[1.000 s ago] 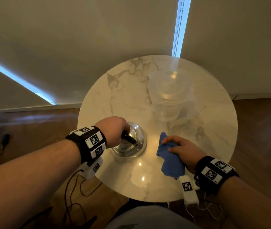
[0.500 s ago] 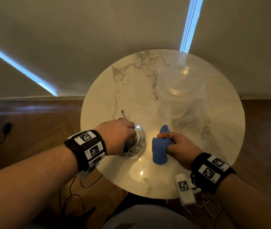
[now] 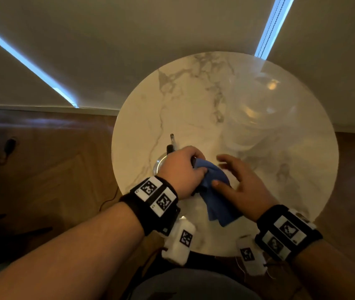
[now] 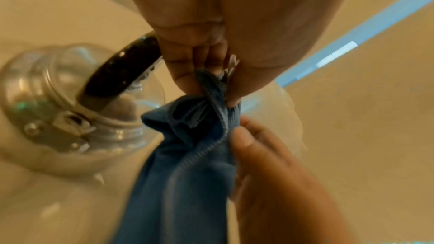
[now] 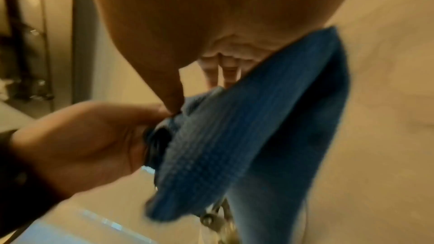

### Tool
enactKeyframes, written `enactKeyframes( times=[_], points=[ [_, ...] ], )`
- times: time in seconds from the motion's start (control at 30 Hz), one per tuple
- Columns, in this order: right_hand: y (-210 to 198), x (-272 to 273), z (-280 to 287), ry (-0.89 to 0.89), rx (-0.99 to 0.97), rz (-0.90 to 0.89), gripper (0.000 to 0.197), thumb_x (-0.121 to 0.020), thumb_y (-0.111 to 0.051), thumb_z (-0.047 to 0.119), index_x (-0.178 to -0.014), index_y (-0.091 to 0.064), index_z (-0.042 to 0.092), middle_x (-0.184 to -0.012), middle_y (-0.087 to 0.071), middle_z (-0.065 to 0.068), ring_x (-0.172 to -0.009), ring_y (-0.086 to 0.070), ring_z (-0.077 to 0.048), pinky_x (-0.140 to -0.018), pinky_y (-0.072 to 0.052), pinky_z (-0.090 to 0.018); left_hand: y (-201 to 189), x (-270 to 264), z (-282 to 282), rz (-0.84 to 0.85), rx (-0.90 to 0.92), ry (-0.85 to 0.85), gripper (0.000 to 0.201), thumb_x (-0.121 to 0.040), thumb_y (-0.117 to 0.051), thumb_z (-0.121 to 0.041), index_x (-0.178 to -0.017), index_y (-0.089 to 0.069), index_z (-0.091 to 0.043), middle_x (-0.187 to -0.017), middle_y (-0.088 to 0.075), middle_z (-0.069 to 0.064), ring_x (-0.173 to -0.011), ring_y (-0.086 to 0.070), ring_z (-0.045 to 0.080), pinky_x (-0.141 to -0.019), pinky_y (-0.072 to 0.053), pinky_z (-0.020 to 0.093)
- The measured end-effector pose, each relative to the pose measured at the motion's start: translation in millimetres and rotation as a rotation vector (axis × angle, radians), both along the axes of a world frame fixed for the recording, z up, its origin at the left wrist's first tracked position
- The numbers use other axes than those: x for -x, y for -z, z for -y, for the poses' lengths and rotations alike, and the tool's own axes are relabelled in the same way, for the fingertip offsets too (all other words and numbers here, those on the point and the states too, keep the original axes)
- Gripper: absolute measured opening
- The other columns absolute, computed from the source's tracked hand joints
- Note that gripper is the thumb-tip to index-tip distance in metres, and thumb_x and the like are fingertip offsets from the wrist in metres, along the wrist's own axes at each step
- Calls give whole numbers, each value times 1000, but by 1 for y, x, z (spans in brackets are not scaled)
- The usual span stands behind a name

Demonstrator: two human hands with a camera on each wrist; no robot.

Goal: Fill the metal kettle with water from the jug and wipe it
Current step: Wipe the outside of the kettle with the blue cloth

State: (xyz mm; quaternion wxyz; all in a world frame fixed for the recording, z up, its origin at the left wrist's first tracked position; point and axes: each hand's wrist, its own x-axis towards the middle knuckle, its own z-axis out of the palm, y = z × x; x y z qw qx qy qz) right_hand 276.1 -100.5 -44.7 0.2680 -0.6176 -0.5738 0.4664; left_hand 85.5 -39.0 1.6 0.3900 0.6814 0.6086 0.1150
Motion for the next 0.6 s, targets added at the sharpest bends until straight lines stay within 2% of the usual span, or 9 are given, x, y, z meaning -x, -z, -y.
enactKeyframes(
  times=[0.07,0.13,0.2,0.27,0.33,0.4,0.5,0.53,0.6],
  points=[
    [-1,16,4,-62,-33,-109,69,-82,-81,25,-134,-37,40,-125,-57,16,-103,-63,2,-81,-54,-17,3,3,-8,85,67,-92,15,-83,-73,-28,-94,-65,-32,-80,-72,-6,-78,-70,15,-77,-60,40],
    [14,28,0,-41,-108,-59,60,-87,-71,11,-126,-36,40,-110,-64,9,-86,-67,-4,-68,-54,-18,5,8,-12,218,137,-176,21,-83,-74,-31,-102,-64,-30,-83,-75,-1,-77,-73,20,-77,-62,47],
    [32,30,-11,122,-49,-135,46,-92,-57,2,-119,-46,37,-100,-68,6,-82,-68,-6,-69,-52,-19,4,19,-12,395,127,-282,22,-87,-73,-25,-107,-64,-24,-90,-76,3,-80,-75,22,-80,-63,47],
    [51,31,-23,307,114,-358,45,-93,-50,-3,-117,-60,34,-102,-73,5,-95,-70,-14,-82,-55,-28,6,40,-13,471,20,-382,15,-93,-68,-14,-107,-64,-19,-95,-74,9,-79,-73,18,-77,-62,40],
    [62,35,-34,365,270,-554,50,-93,-47,-9,-121,-66,28,-113,-72,5,-108,-68,-13,-101,-50,-34,15,64,-13,293,-93,-415,17,-93,-65,-12,-104,-64,-25,-95,-72,1,-80,-70,14,-75,-59,34],
    [73,42,-41,285,284,-498,48,-94,-47,-6,-127,-67,21,-121,-72,2,-114,-66,-13,-111,-44,-37,30,81,-10,16,-96,-316,22,-89,-68,-17,-106,-62,-29,-101,-67,-8,-87,-66,12,-77,-54,30],
    [77,50,-39,26,113,-55,38,-99,-50,31,-136,-56,37,-111,-68,0,-96,-67,-16,-91,-54,-35,50,85,-1,-257,-42,33,49,-80,-78,-35,-124,-59,-29,-123,-58,-8,-108,-59,15,-86,-50,28],
    [77,50,-31,-19,89,43,41,-99,-51,41,-140,-49,40,-111,-61,1,-88,-63,-12,-81,-54,-26,53,83,1,-304,-40,117,59,-77,-80,-39,-130,-58,-28,-129,-55,-7,-114,-56,16,-90,-48,28],
    [73,53,-4,-52,76,137,54,-100,-54,36,-151,-36,38,-117,-47,1,-81,-55,-6,-67,-46,-8,54,79,0,-360,-49,173,71,-74,-81,-43,-137,-55,-26,-138,-50,-5,-120,-51,19,-96,-49,31]
  ],
)
